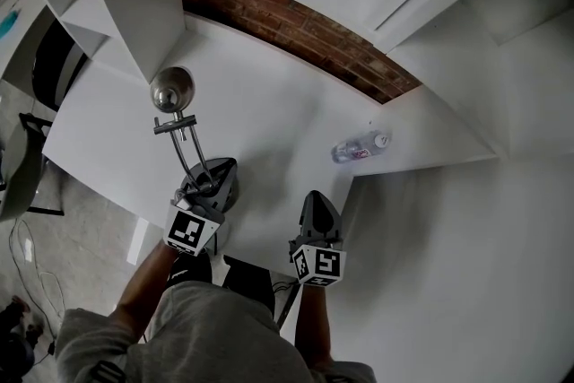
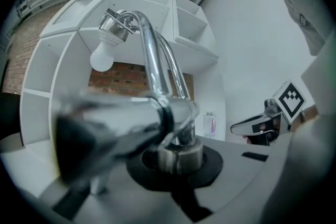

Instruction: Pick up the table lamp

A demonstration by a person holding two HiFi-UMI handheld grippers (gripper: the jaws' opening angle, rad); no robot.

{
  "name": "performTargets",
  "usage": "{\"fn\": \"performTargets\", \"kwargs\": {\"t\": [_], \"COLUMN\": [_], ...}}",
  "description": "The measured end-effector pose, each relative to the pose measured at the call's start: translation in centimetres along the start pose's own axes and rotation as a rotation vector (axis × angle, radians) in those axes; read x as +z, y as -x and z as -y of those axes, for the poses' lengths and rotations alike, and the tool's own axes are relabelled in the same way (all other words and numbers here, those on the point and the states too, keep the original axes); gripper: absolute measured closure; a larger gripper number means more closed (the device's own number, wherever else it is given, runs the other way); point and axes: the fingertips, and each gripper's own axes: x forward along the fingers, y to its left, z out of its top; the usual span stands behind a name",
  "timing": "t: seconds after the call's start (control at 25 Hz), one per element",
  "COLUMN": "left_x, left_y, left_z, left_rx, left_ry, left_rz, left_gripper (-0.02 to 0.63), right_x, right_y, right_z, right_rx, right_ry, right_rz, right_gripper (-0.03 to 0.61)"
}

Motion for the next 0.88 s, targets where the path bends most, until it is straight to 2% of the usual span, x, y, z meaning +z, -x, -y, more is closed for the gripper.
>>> {"fn": "performTargets", "kwargs": {"t": [0.44,0.88], "left_x": [0.3,0.6], "left_y": [0.2,0.9], "left_z": [0.0,-1.0], "left_rx": [-0.002,0.031], "left_ry": [0.024,0.064], "left_rz": [0.020,0.044], "left_gripper": [0.614,0.615], "right_x": [-1.1,0.0], "right_y": [1.4,1.8], "right_z": [0.4,0.5], "right_rx": [-0.029,-0.034], "right_ry": [-0.017,0.029], "right_rz": [-0.011,0.017], "right_gripper": [0.555,0.555]}}
